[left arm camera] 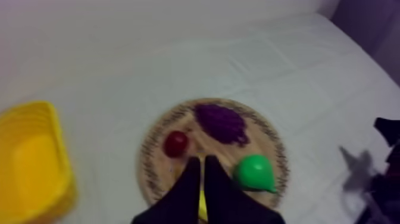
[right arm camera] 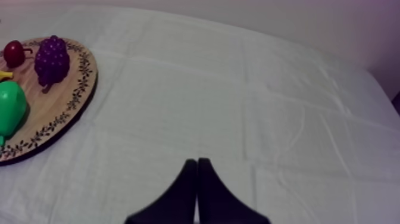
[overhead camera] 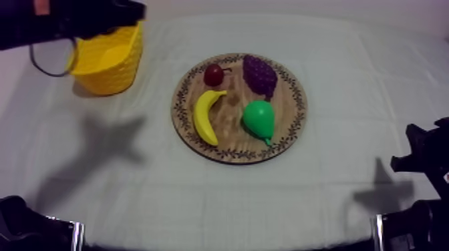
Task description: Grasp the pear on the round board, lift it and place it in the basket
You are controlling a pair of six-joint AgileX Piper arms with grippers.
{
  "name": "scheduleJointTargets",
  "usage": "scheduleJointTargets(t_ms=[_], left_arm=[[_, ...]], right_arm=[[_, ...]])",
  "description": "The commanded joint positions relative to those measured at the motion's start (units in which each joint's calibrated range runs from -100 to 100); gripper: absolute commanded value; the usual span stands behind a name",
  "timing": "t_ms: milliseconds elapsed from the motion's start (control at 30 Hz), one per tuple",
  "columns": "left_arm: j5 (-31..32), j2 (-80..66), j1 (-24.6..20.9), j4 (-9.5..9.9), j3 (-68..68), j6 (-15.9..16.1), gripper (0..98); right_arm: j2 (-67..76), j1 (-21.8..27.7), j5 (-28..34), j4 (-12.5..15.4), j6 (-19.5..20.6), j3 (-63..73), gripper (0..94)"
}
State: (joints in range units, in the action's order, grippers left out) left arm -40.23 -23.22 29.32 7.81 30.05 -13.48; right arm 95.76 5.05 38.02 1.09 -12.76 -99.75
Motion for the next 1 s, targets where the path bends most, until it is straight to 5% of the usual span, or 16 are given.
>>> scheduleJointTargets(t_ms=[0,267,600,667,867,967], left_arm=[[0.6,4.1,5.4,0.21,0.2,-9.2,0.5],[5.0,14.7,11.5,0.48,1.6,-16.5,0.4],[5.5,26.5,14.2,0.23,-4.1,-18.1,5.4],[5.5,27.8,14.3,0.19,-4.6,-18.8,13.2],[4.9,28.8,14.4,0.36,-5.0,-20.1,69.7],[2.7,28.6,14.4,0.51,-6.0,-20.1,86.5]], right_arm=[[0.0,0.0,0.0,0.0,0.0,0.0,0.3],[0.0,0.0,0.0,0.0,0.0,0.0,0.3],[0.0,0.0,0.0,0.0,0.0,0.0,0.3],[0.0,0.0,0.0,0.0,0.0,0.0,0.3],[0.0,0.0,0.0,0.0,0.0,0.0,0.3],[0.0,0.0,0.0,0.0,0.0,0.0,0.3]])
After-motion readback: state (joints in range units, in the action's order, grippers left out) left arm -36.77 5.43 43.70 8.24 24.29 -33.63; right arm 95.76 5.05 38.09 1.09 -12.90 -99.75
